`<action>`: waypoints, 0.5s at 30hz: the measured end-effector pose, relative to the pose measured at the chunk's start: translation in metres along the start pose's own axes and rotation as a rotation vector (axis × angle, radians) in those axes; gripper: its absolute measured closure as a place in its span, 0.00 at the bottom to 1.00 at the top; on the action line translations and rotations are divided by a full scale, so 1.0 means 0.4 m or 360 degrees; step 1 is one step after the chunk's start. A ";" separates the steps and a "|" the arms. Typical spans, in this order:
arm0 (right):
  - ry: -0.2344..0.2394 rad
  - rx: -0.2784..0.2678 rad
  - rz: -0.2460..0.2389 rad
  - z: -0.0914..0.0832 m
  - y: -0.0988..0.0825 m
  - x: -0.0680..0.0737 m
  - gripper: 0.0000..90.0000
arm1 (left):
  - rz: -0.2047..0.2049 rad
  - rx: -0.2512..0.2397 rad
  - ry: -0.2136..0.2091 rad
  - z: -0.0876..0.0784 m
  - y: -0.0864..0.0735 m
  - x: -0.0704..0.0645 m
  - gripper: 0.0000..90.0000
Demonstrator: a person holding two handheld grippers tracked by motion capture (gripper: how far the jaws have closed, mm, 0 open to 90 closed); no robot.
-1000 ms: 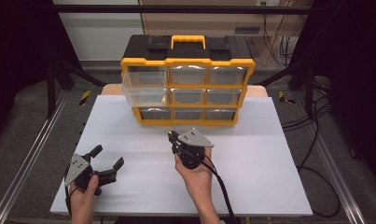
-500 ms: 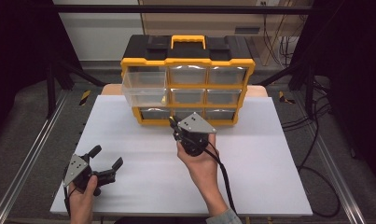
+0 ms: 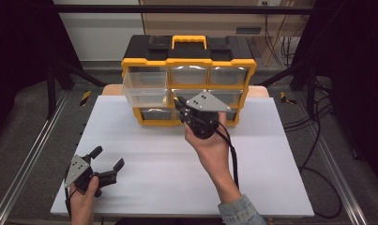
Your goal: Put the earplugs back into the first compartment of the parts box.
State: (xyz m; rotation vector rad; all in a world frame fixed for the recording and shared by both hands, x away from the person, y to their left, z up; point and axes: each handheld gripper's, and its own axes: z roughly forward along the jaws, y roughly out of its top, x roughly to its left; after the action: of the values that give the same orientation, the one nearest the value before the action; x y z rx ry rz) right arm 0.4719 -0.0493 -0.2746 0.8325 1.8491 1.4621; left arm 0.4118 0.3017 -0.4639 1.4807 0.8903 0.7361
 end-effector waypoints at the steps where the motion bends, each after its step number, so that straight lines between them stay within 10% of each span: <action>1: -0.0005 -0.0008 -0.0011 0.001 0.014 -0.004 0.91 | -0.0001 0.0000 0.0002 0.000 0.000 0.001 0.02; 15: 0.0100 0.0006 -0.0006 0.073 0.144 -0.020 0.91 | 0.0002 0.0002 -0.0009 0.002 0.000 -0.003 0.02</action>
State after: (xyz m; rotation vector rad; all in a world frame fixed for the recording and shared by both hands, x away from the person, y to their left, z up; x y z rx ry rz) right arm 0.5051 -0.0279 -0.2228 0.7922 1.8988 1.4987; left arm 0.4120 0.3004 -0.4640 1.4836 0.8857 0.7317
